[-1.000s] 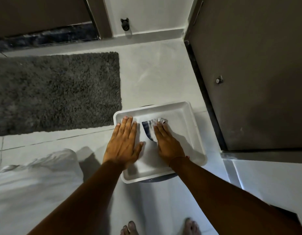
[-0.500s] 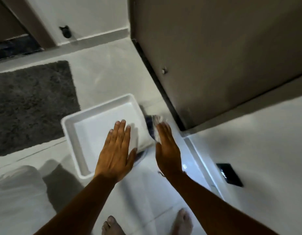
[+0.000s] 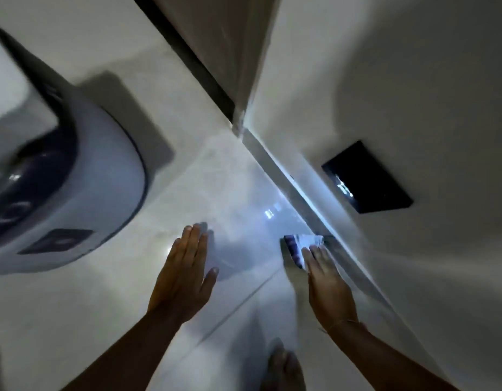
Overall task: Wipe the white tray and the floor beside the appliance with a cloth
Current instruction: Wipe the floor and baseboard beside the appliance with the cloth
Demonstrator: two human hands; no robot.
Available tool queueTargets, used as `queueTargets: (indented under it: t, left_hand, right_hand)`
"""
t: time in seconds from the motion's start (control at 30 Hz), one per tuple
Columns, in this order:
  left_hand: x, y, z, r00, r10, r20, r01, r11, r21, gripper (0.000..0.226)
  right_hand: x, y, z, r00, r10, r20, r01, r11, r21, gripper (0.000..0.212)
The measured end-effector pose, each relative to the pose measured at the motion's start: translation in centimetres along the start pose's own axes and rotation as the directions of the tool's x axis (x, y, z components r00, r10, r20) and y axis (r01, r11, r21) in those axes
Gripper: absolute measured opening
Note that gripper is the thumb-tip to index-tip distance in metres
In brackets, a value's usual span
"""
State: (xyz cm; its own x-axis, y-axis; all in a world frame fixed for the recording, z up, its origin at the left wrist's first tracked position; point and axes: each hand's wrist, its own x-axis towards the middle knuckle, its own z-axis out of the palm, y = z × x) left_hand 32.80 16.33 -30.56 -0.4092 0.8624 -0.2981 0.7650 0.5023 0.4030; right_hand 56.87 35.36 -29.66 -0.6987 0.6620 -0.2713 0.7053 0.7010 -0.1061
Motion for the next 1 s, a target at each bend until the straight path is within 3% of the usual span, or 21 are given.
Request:
queueTargets:
  t: [0.1,0.23,0.37,0.47,0.57,0.63,0.77,0.83,0.93,1.0]
  left_hand:
    - [2.8,-1.4,3.7,0.999,-0.045,-0.006,0.045,0.999,0.030,0.077]
    - [3.5,-2.3,5.6,0.995,-0.052,-0.085,0.058,0.996,0.072,0.078]
    - [3.3,-2.3,6.0,0.992,-0.054,-0.116,0.064,0.994,0.089,0.079]
    - [3.4,-2.2,6.1,0.990,-0.071,-0.120,0.083,0.992,0.098,0.080]
    - [3.5,-2.2,5.8,0.991,-0.078,-0.110,0.087,0.993,0.084,0.082]
    - [3.8,-2.2,5.4,0.990,-0.094,-0.104,0.101,0.993,0.066,0.084]
    - [6.3,-3.1,4.5,0.977,-0.136,-0.163,0.147,0.987,0.062,0.089]
    - [7.6,-3.8,4.3,0.968,-0.148,-0.203,0.165,0.984,0.070,0.091]
    - [8.5,-4.3,4.1,0.966,-0.139,-0.216,0.157,0.985,0.068,0.092]
    - [8.4,-4.7,3.9,0.970,-0.125,-0.209,0.142,0.988,0.067,0.091]
  right_hand:
    - [1.2,0.9,3.3,1.000,-0.021,0.007,0.022,0.999,-0.036,0.068]
    - [-0.3,2.0,5.2,0.975,-0.213,0.056,0.218,0.971,-0.100,0.066]
    - [6.1,-0.3,4.3,0.997,-0.083,0.001,0.082,0.992,0.094,0.057]
    - [11.9,-4.0,3.2,0.996,-0.059,-0.063,0.072,0.968,0.241,0.050]
    - [7.0,-2.1,3.3,0.997,-0.078,-0.020,0.080,0.972,0.220,0.056]
    - [2.3,0.2,2.9,0.998,0.001,0.060,-0.012,0.981,0.192,0.068]
    - [9.5,-2.1,2.6,0.995,-0.097,-0.003,0.095,0.959,0.267,0.058]
    - [13.7,-4.8,2.5,0.998,-0.069,-0.012,0.069,0.944,0.323,0.055]
    - [9.8,-3.6,3.1,0.997,-0.071,-0.035,0.079,0.950,0.304,0.057]
    - [5.2,-1.9,2.8,0.999,-0.003,0.046,-0.011,0.953,0.303,0.061]
